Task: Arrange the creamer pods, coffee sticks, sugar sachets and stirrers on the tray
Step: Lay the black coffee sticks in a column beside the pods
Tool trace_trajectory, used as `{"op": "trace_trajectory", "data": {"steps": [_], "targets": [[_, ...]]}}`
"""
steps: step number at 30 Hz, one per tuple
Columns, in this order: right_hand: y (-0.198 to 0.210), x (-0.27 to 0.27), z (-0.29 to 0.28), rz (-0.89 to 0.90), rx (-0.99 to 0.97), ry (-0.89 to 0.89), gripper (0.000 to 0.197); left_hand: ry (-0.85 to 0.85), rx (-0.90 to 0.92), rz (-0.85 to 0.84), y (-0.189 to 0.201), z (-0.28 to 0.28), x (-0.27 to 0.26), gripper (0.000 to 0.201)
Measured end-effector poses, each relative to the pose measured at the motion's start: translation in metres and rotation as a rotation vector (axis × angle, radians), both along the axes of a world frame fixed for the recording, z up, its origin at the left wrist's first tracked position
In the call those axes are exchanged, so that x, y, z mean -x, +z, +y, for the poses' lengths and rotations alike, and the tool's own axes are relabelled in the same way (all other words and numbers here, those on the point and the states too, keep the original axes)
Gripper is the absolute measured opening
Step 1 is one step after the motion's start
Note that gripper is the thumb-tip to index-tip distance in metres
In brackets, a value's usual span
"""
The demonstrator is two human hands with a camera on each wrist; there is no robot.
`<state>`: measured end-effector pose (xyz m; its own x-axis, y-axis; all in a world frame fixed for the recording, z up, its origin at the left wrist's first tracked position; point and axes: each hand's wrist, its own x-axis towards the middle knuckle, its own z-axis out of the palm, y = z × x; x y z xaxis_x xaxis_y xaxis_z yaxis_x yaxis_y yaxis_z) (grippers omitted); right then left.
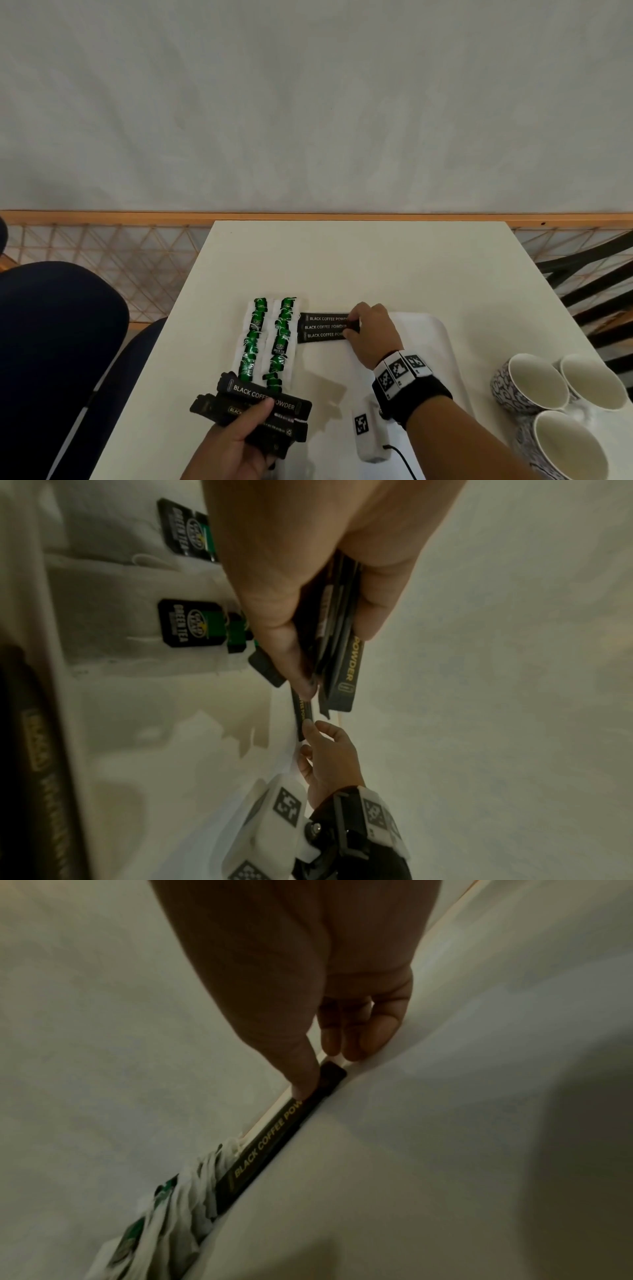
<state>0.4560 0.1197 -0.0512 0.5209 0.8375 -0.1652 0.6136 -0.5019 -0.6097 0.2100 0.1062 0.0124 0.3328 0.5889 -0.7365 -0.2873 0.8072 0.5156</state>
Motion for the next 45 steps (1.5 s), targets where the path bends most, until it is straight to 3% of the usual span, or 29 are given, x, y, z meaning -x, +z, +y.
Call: {"op": "trace_trajectory", "data": {"steps": [4, 9, 13, 16, 20, 22, 28, 40, 45], "targets": [[0.026, 0.015, -0.014, 0.047, -0.093, 0.082, 0.013, -0.014, -0.023, -0.018, 0.001, -0.003, 0.0, 0.042], [0.072, 0.057, -0.049, 0.456, -0.014, 0.431, 0.018, -0.012, -0.045, -0.022, -0.001, -0.006, -0.003, 0.047], [0.074, 0.072, -0.062, 0.572, -0.066, 0.44, 0.006, -0.02, -0.025, -0.031, 0.001, -0.008, -0.007, 0.05], [0.066, 0.067, -0.062, 0.494, -0.061, 0.394, 0.005, 0.0, -0.027, -0.021, 0.001, -0.009, -0.006, 0.038], [0.049, 0.037, -0.052, 0.184, -0.071, 0.205, 0.011, 0.069, 0.031, -0.053, 0.003, -0.009, -0.001, 0.011], [0.039, 0.019, -0.046, 0.072, -0.037, 0.109, 0.011, 0.092, 0.09, -0.114, 0.006, -0.009, 0.001, 0.009], [0.006, 0.005, -0.024, -0.014, 0.082, 0.125, 0.01, 0.104, 0.12, -0.182, 0.007, -0.006, 0.0, 0.019], [-0.005, 0.016, -0.008, -0.051, 0.006, 0.07, 0.008, 0.064, 0.045, -0.064, 0.009, -0.004, -0.004, 0.015], [0.004, 0.024, -0.013, -0.078, -0.05, 0.034, 0.017, 0.067, 0.033, -0.065, 0.008, -0.004, -0.006, 0.014]]}}
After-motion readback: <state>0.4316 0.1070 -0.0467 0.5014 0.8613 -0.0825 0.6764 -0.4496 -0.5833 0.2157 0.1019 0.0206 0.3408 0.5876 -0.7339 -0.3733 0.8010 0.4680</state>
